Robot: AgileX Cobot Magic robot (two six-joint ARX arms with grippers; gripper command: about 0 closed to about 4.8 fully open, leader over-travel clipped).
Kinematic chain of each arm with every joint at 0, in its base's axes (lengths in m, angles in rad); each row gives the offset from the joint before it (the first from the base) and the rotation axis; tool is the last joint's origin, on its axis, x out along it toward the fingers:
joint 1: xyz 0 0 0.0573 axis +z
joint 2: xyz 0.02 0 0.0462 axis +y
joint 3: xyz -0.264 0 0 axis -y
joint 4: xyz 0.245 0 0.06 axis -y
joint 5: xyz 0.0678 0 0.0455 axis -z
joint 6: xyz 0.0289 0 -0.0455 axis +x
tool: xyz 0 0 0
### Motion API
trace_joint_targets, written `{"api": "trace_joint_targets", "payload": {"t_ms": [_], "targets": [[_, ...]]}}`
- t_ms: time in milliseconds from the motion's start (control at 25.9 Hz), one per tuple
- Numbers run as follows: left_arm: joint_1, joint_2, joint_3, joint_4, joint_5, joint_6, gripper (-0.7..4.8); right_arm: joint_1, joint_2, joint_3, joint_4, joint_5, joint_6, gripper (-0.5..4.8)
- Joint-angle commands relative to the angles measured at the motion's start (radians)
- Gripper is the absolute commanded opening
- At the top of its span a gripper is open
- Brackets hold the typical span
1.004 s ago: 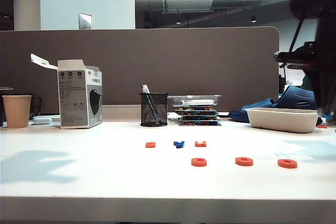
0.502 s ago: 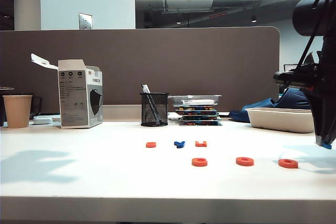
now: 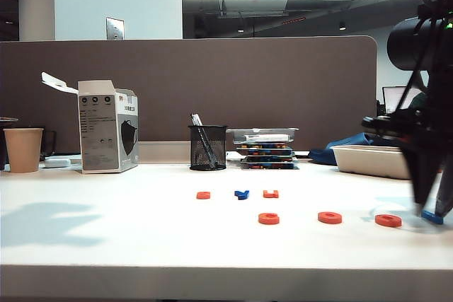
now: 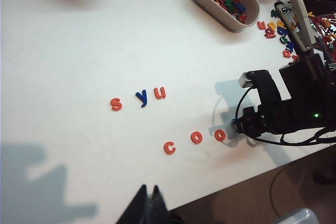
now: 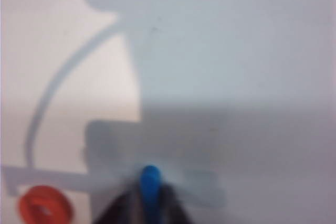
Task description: Select the appropriate letters from the row of letter magnets placed on the table to arrange into the word "cool".
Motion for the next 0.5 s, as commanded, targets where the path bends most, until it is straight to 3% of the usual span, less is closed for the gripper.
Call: {"api": "trace_joint_targets", "payload": {"t_ms": [39,309,502], "targets": [[0.001,-0.004,0.003,0.010,0.003,0.003,-0.05,0.001,0.006,-0.004,-0.008,-0.009,0.005,1.28],[0.001,-0.004,0.003,0.010,0.003,0.003,-0.05,0.001,-0.014,0.004,-0.015,-0.033,0.005,1.55],[0.001,-0.004,0.003,0.011,0.003,0.003,-0.05,-0.003,-0.056,0.151,-0.079,-0.024,0.003,1.54]]}}
